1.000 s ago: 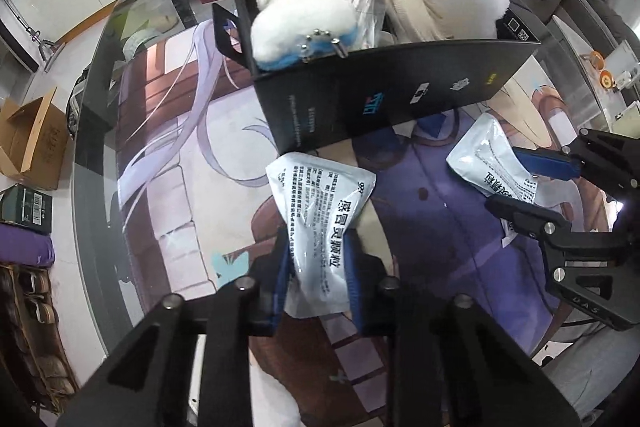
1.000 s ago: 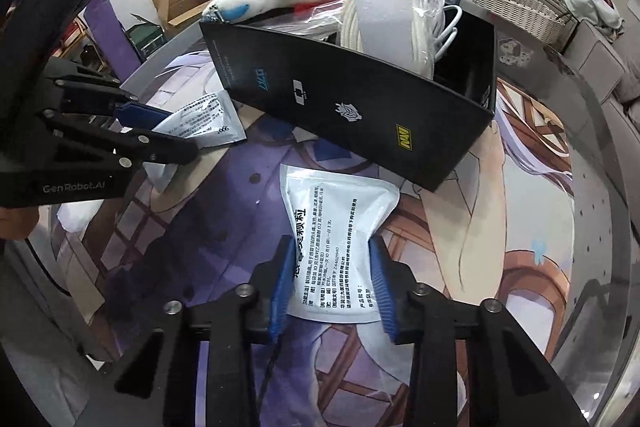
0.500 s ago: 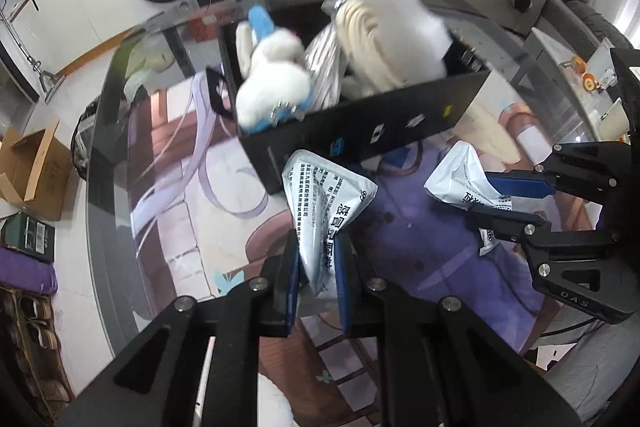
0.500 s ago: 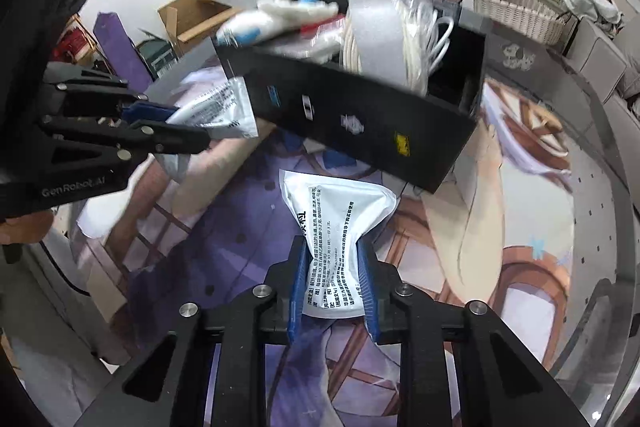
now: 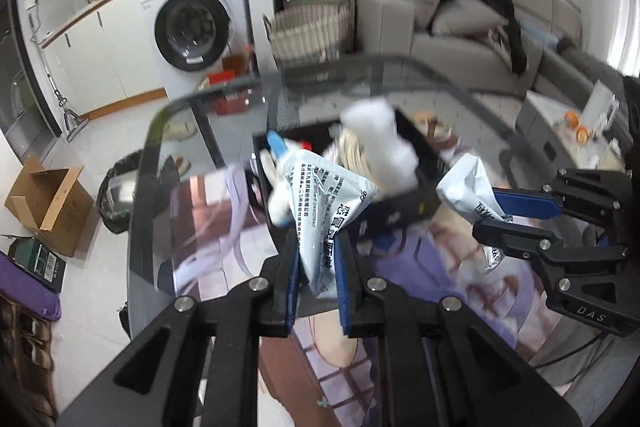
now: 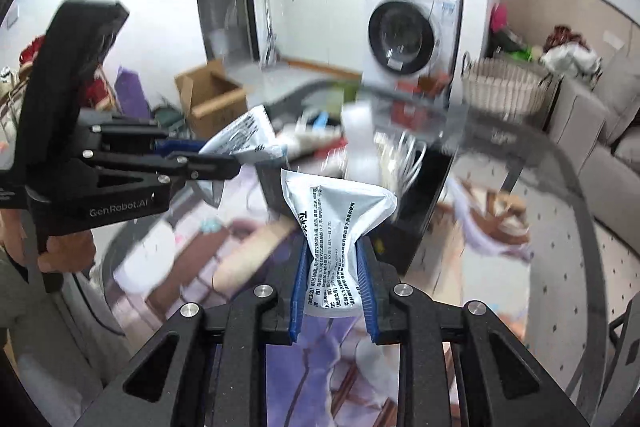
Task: Organize soft objects
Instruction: 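Lift both sachets and carry them above the black box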
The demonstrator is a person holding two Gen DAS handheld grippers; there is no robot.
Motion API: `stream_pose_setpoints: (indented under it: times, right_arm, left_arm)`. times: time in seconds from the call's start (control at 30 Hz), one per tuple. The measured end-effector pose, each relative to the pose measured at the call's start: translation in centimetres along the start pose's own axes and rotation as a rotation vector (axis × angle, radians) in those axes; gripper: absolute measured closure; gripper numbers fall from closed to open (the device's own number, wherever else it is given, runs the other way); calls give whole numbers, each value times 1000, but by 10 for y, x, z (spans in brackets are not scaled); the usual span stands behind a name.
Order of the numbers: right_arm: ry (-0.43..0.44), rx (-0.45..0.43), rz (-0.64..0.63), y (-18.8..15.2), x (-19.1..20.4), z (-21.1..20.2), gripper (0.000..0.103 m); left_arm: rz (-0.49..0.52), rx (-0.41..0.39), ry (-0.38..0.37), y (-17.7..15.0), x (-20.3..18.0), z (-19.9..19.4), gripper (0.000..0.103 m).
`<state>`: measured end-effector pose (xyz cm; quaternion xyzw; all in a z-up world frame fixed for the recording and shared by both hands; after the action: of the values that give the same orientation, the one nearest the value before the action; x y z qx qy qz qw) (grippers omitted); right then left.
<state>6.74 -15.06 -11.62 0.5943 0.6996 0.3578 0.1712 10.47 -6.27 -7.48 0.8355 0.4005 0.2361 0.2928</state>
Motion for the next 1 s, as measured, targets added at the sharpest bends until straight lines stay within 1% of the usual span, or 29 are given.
stream_pose_setpoints:
  times: [0.1, 0.17, 0.23, 0.27, 0.33, 0.43, 0.7, 0.83, 1.0]
  right_arm:
    - [23, -96, 3, 23, 3, -17, 80]
    - [17, -177, -6, 35, 6, -31, 80]
    - [41, -250, -12, 43, 9, -46, 80]
    - [26, -295, -20, 48, 9, -54, 80]
    - [35, -357, -17, 53, 11, -67, 80]
    - [38, -378, -21, 55, 16, -75, 80]
    - [23, -376, -3, 57, 9, -70, 80]
    - [15, -402, 4, 59, 12, -71, 80]
    - [17, -456, 45, 81, 3, -78, 80]
  left_arm:
    - [-13, -70, 23, 11, 8, -15, 90]
    - [-15, -114, 42, 15, 12, -25, 90]
    - [-20, -161, 62, 20, 16, -36, 90]
    - [-18, -179, 72, 22, 17, -40, 90]
    - [-2, -223, 118, 26, 20, -49, 90]
    - [-7, -245, 118, 27, 22, -54, 90]
    - [-21, -256, 119, 32, 23, -54, 90]
    - [-30, -261, 122, 39, 26, -51, 90]
    - [-65, -278, 128, 55, 36, -46, 90]
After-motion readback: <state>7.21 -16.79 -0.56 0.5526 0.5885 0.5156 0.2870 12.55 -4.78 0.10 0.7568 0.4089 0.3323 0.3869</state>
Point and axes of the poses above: each gripper's, at about its wrist camera, not at the fingertips, and z roughly the way its jaws point, x to its left, y to its top, the point moved 10 cm from there along z, roughly the way its jaws point, and after that the axes turned 14 degrees about z, right-handed, at the moved point
